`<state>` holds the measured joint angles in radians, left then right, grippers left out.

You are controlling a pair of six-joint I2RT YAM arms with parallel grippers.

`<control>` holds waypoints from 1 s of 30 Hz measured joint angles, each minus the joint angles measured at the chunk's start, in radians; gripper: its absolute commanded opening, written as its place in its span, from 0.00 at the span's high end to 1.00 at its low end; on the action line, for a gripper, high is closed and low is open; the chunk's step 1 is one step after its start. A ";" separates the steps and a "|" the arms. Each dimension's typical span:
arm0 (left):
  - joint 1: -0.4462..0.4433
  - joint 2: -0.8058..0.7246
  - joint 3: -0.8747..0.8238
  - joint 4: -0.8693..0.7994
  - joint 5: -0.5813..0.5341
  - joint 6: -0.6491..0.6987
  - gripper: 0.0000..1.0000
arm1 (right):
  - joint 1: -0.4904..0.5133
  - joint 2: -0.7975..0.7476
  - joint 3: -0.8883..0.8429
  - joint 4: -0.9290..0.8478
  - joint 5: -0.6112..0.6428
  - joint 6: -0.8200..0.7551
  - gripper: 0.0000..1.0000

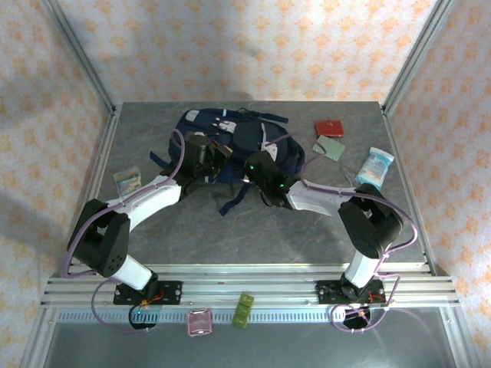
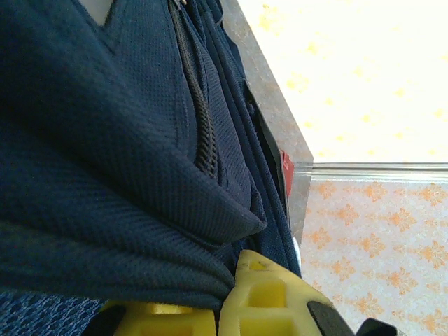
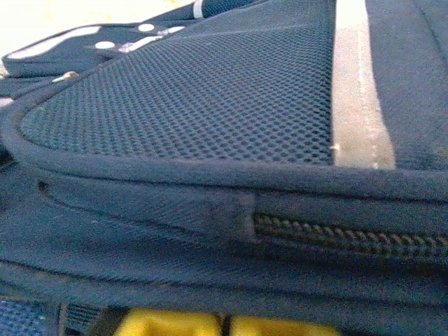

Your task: Pack the student bag

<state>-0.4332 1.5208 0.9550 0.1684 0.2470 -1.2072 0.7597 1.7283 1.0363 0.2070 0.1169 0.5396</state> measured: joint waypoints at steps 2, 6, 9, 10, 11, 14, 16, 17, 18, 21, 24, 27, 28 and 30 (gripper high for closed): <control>0.001 0.000 0.000 0.000 0.000 0.000 1.00 | -0.005 -0.003 -0.002 0.000 -0.007 -0.006 1.00; 0.005 -0.004 -0.006 0.000 0.008 0.005 1.00 | -0.026 -0.056 -0.061 0.011 -0.076 -0.025 1.00; 0.013 -0.018 -0.023 0.000 0.016 0.018 1.00 | -0.053 -0.126 -0.123 -0.005 -0.134 -0.041 1.00; 0.016 -0.023 -0.029 0.000 0.021 0.024 1.00 | -0.064 -0.147 -0.136 -0.024 -0.153 -0.046 1.00; 0.021 -0.029 -0.034 0.000 0.026 0.029 1.00 | -0.074 -0.165 -0.143 -0.045 -0.171 -0.051 1.00; 0.030 -0.038 -0.045 0.000 0.035 0.039 1.00 | -0.103 -0.205 -0.157 -0.100 -0.209 -0.070 1.00; 0.031 -0.040 -0.051 0.000 0.040 0.050 1.00 | -0.121 -0.227 -0.171 -0.127 -0.225 -0.082 1.00; 0.031 -0.039 -0.055 0.001 0.045 0.055 1.00 | -0.131 -0.235 -0.180 -0.137 -0.233 -0.088 1.00; 0.031 -0.040 -0.060 0.001 0.051 0.057 1.00 | -0.142 -0.242 -0.188 -0.144 -0.242 -0.093 1.00; 0.032 -0.040 -0.076 0.002 0.068 0.068 1.00 | -0.188 -0.249 -0.205 -0.170 -0.266 -0.108 1.00; 0.032 -0.040 -0.086 0.002 0.092 0.089 1.00 | -0.218 -0.251 -0.208 -0.192 -0.285 -0.133 1.00; 0.035 -0.039 -0.087 -0.001 0.104 0.136 1.00 | -0.220 -0.262 -0.209 -0.212 -0.312 -0.162 1.00; 0.037 -0.039 -0.085 -0.003 0.107 0.157 1.00 | -0.221 -0.270 -0.212 -0.216 -0.325 -0.173 1.00; 0.042 -0.035 -0.069 -0.032 0.113 0.202 1.00 | -0.222 -0.289 -0.223 -0.228 -0.354 -0.195 1.00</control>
<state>-0.3916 1.4853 0.8864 0.1364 0.3603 -1.0050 0.5377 1.4391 0.8135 -0.0212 -0.2367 0.3443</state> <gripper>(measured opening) 0.050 0.040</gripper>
